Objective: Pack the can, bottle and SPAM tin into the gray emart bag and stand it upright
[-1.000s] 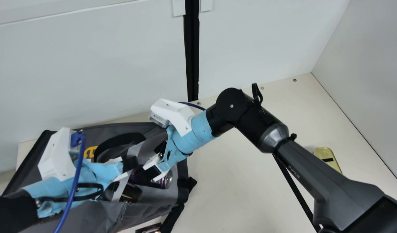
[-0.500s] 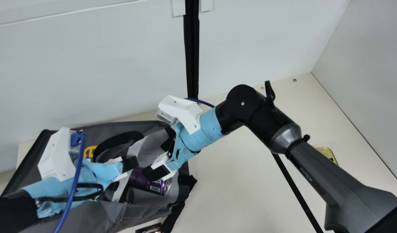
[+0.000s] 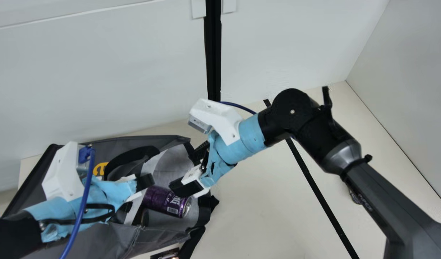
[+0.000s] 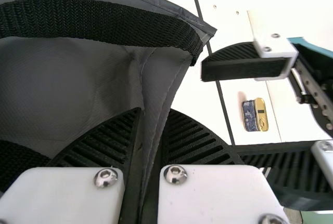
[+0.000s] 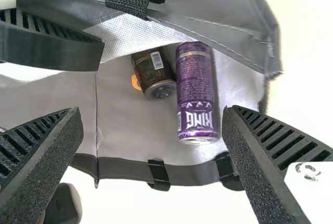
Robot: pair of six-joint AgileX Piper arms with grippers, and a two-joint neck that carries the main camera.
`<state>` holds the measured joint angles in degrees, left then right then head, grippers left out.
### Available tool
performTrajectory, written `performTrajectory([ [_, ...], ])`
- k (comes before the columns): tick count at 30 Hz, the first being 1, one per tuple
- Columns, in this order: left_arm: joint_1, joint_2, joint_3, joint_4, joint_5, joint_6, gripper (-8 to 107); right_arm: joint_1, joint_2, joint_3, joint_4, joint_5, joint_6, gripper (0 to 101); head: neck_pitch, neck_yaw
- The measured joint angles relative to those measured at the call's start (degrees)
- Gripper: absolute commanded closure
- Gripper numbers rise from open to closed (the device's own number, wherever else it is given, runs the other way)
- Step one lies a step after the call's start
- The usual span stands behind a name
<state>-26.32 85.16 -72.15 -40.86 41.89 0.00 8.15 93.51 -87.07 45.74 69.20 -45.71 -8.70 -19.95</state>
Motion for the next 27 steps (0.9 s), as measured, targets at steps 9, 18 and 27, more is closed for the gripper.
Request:
performTrajectory([
  [9,0.0,0.0,0.0,0.0,0.0,0.0,107,-2.3,-3.4,0.8,-1.9,0.3,1.4,6,0.0,0.0],
  [18,0.0,0.0,0.0,0.0,0.0,0.0,107,-4.3,-7.5,2.7,-4.4,-0.9,4.1,6,0.0,0.0],
  [27,0.0,0.0,0.0,0.0,0.0,0.0,107,-6.6,-11.8,5.0,-7.3,-3.3,7.3,6,0.0,0.0],
])
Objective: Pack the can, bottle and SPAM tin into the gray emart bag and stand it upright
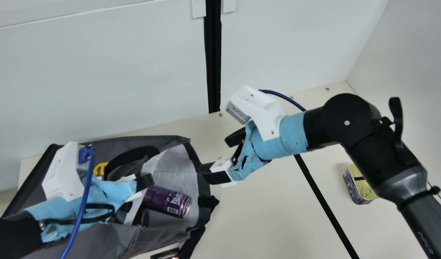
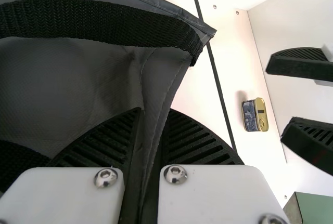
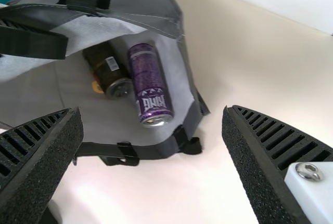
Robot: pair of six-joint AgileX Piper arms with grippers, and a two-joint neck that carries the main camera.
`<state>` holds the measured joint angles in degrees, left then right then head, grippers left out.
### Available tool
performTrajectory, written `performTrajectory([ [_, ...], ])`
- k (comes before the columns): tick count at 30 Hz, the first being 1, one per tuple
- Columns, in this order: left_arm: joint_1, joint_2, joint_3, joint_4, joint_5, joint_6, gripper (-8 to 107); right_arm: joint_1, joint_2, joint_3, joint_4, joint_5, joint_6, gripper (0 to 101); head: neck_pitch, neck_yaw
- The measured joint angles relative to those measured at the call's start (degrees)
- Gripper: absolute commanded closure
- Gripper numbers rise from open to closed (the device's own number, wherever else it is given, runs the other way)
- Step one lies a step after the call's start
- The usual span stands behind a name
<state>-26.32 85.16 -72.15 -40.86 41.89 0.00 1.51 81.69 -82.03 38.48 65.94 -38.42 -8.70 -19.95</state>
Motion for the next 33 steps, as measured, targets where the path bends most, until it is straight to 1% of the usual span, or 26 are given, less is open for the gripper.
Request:
performTrajectory([
  [5,0.0,0.0,0.0,0.0,0.0,0.0,107,-1.8,-2.2,1.0,-2.2,-0.5,1.5,6,0.0,0.1],
  [11,0.0,0.0,0.0,0.0,0.0,0.0,107,-4.2,-4.7,1.8,-3.7,-0.7,1.8,6,0.0,0.0],
  [20,0.0,0.0,0.0,0.0,0.0,0.0,107,-8.9,-7.7,2.3,-5.0,0.6,0.5,6,0.0,0.0],
  [23,0.0,0.0,0.0,0.0,0.0,0.0,107,-10.4,-8.8,2.5,-6.2,1.1,-0.6,6,0.0,0.1],
  [33,0.0,0.0,0.0,0.0,0.0,0.0,107,-17.6,-12.4,2.8,-8.3,3.4,-2.7,6,0.0,0.1],
])
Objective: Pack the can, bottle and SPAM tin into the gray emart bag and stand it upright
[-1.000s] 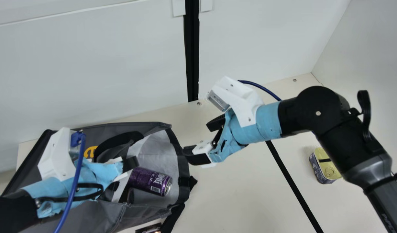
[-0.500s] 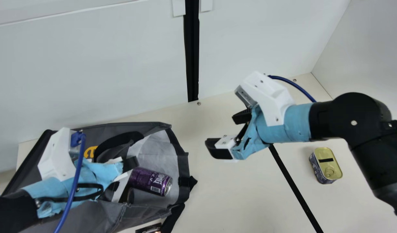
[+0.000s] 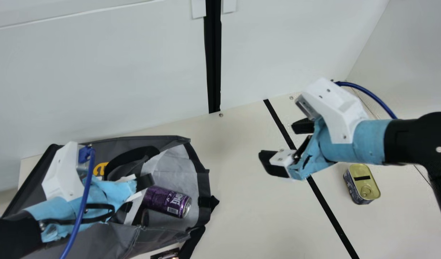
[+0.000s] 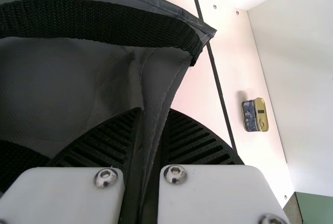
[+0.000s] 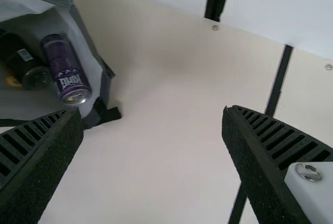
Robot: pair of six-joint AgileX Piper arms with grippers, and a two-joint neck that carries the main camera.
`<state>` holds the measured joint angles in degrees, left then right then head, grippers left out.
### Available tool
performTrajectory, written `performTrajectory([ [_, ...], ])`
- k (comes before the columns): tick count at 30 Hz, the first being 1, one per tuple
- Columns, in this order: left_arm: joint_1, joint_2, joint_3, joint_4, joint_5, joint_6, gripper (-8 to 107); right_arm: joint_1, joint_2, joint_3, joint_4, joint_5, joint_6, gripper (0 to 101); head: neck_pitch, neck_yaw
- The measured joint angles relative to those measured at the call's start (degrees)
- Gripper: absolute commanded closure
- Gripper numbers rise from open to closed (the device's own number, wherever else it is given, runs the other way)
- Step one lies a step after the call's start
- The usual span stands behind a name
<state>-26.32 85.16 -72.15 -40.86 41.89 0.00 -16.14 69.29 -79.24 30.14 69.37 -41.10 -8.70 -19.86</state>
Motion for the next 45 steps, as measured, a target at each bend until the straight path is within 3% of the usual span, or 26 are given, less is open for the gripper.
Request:
performTrajectory([
  [12,0.0,0.0,0.0,0.0,0.0,0.0,107,-8.5,-4.7,4.1,-1.7,0.6,-3.5,6,0.0,-0.1],
  [23,0.0,0.0,0.0,0.0,0.0,0.0,107,-14.4,-8.3,4.8,-8.0,0.6,-2.3,6,0.0,0.0],
  [33,0.0,0.0,0.0,0.0,0.0,0.0,107,-13.9,-11.7,4.1,-17.7,0.6,6.0,6,0.0,0.0],
  [45,0.0,0.0,0.0,0.0,0.0,0.0,107,-8.9,-15.3,6.2,-29.5,0.7,21.4,6,0.0,0.0],
])
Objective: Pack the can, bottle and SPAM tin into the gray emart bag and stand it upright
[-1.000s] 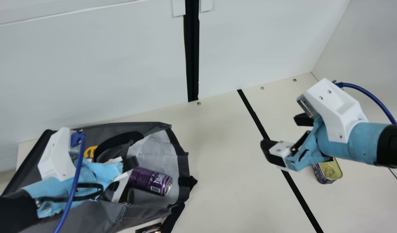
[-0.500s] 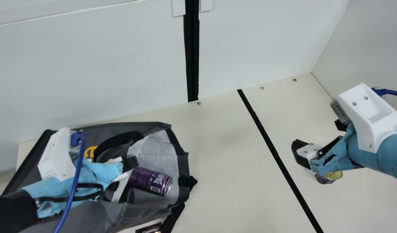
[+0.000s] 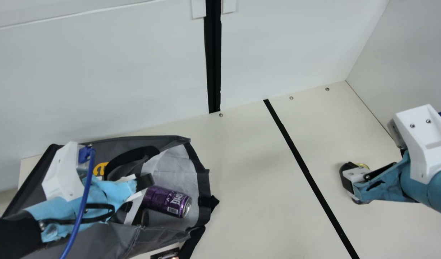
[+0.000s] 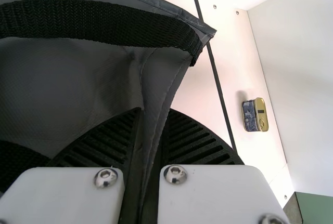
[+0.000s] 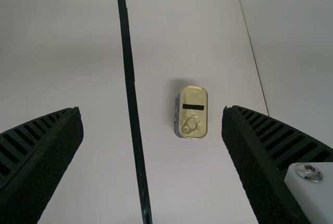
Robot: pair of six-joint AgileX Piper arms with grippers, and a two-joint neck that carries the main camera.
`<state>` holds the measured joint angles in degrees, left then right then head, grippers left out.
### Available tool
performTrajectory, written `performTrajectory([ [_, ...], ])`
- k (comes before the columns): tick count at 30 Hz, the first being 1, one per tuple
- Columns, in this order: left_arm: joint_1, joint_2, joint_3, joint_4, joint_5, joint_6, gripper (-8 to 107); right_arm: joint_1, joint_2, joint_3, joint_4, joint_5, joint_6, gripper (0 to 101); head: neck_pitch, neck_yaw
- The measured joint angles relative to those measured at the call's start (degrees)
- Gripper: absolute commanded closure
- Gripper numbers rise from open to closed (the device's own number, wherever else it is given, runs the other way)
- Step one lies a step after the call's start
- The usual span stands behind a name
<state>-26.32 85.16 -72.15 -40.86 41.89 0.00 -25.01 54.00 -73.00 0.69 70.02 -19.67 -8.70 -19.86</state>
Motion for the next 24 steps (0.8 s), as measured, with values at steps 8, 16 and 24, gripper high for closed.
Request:
performTrajectory([
  [8,0.0,0.0,0.0,0.0,0.0,0.0,107,0.4,-1.4,1.2,-4.5,-0.1,8.0,6,0.0,-0.1],
  [16,0.0,0.0,0.0,0.0,0.0,0.0,107,-1.7,-2.7,2.0,-5.4,-0.1,10.8,6,0.0,0.0],
  [24,0.0,0.0,0.0,0.0,0.0,0.0,107,-3.7,-3.8,2.6,-5.0,-0.1,11.6,6,0.0,-0.1],
])
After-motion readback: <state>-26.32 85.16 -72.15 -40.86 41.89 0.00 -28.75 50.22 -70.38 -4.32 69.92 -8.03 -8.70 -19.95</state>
